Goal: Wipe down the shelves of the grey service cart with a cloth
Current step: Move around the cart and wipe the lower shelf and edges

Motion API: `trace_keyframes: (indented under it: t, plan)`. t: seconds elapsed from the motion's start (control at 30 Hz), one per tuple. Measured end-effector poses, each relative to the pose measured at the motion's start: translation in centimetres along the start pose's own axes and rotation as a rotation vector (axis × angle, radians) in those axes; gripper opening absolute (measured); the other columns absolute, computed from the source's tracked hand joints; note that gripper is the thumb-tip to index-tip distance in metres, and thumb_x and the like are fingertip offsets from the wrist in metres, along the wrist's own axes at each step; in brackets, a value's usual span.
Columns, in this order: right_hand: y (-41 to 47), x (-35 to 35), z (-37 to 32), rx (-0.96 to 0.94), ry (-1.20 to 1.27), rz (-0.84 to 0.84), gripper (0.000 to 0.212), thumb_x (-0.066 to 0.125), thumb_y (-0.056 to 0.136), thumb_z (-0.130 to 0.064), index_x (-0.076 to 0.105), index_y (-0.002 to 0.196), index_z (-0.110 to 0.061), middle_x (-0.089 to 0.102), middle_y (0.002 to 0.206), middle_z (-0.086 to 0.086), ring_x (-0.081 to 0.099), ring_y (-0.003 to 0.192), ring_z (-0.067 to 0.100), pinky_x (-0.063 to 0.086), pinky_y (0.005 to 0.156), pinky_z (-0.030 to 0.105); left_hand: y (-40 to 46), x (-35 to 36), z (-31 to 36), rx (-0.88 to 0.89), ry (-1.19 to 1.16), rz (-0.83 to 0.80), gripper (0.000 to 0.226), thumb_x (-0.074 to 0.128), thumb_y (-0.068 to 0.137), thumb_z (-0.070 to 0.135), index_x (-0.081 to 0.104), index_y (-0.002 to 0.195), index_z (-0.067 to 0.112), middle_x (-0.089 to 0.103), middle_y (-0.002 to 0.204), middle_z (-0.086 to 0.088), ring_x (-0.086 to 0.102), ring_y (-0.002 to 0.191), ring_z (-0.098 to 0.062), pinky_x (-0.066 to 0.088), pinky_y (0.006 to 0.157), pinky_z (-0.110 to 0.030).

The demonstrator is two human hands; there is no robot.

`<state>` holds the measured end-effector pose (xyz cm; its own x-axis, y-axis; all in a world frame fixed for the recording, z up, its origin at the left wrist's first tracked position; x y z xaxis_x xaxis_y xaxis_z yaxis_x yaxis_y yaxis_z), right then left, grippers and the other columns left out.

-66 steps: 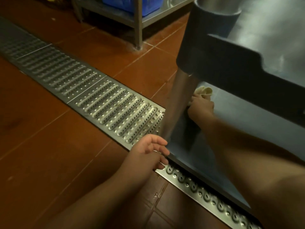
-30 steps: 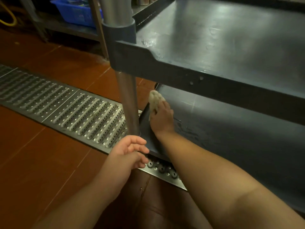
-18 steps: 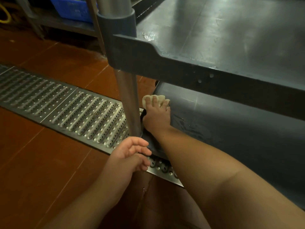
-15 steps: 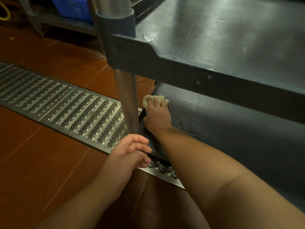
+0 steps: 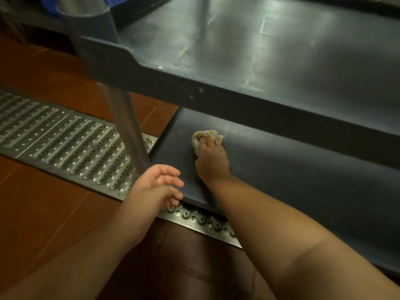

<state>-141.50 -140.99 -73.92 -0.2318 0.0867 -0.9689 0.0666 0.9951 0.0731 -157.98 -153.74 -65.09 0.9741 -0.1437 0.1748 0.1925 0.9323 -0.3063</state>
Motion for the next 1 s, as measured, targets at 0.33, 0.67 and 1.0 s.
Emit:
trace_keyframes:
  t: [0.33,0.67,1.0]
  plan:
    - [-6.5,-2.8,11.2,0.162,-0.025,0.052,0.059,0.055,0.083,-0.008,0.048,0.142,-0.005,0.042,0.153,0.015,0.039,0.139,0.042,0.039,0.108,0.05,0.4,8.9,-2.2,-0.039,0.005,-0.112,0.039,0.041,0.08,-0.023,0.06,0.097,0.008,0.064,0.078,-0.008,0.06,0.06,-0.017,0.051,0.055,-0.025]
    - [-12.9,-6.7,23.2,0.219,-0.041,-0.056,0.069,0.045,0.091,-0.006,0.025,0.155,-0.016,0.015,0.166,0.004,0.009,0.153,0.03,0.015,0.122,0.041,0.2,17.6,-0.8,0.012,0.018,-0.176,0.039,0.038,0.081,-0.022,0.058,0.092,0.009,0.064,0.082,-0.012,0.061,0.059,-0.017,0.051,0.053,-0.023]
    - [-18.4,-10.3,33.8,0.347,-0.078,-0.02,0.067,0.053,0.087,-0.011,0.033,0.151,-0.017,0.023,0.162,0.003,0.018,0.15,0.028,0.026,0.117,0.041,-1.0,24.8,-2.5,0.047,0.071,-0.242,0.038,0.038,0.081,-0.023,0.057,0.091,0.009,0.063,0.082,-0.013,0.062,0.056,-0.015,0.052,0.053,-0.024]
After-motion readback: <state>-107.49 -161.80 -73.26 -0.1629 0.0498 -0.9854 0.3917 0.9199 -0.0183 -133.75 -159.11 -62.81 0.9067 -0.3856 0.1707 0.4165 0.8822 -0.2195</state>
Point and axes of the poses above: each hand's wrist, its own y-axis towards the middle knuckle, its own x-axis out of the palm, z = x × y, the point moved 7 cm from there along y, towards the middle knuckle
